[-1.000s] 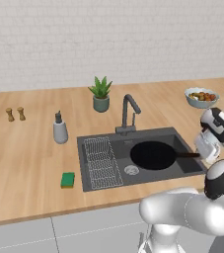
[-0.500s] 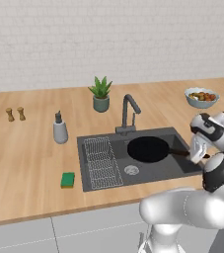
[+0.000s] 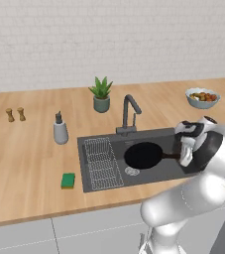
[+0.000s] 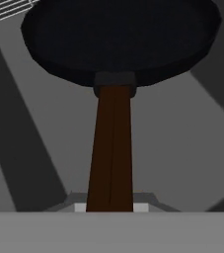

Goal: Pick the pan and sponge and place them into the sink. Then turn on the water.

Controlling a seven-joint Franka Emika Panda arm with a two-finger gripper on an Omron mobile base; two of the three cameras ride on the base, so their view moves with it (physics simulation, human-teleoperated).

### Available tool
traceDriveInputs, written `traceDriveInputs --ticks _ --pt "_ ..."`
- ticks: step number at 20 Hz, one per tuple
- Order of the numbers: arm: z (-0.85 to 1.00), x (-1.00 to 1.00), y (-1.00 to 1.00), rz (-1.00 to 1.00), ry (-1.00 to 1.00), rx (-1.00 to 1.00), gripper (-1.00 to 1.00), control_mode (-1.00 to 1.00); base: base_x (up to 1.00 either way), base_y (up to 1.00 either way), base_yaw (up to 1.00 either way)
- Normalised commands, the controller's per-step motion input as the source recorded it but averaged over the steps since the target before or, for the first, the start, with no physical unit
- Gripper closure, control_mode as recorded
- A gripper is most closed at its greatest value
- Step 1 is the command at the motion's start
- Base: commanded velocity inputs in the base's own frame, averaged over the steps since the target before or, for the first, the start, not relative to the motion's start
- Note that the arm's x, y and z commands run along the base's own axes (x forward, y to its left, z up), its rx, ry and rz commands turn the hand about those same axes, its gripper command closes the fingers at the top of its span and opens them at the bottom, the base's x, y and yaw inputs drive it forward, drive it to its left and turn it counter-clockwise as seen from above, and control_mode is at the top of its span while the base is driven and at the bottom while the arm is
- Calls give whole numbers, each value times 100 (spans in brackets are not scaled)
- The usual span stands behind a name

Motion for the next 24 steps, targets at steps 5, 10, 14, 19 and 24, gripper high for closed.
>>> traceDriveInputs --ticks 5,10,14,19,24 --pt "-12 52 0 0 1 0 100 -100 0 0 0" --pt "-30 31 0 0 1 0 100 -100 0 0 0" --pt "-43 7 0 4 2 0 100 -100 0 0 0" --pt "-33 20 0 3 2 0 100 -100 0 0 0" --pt "-32 42 0 1 5 0 100 -100 0 0 0"
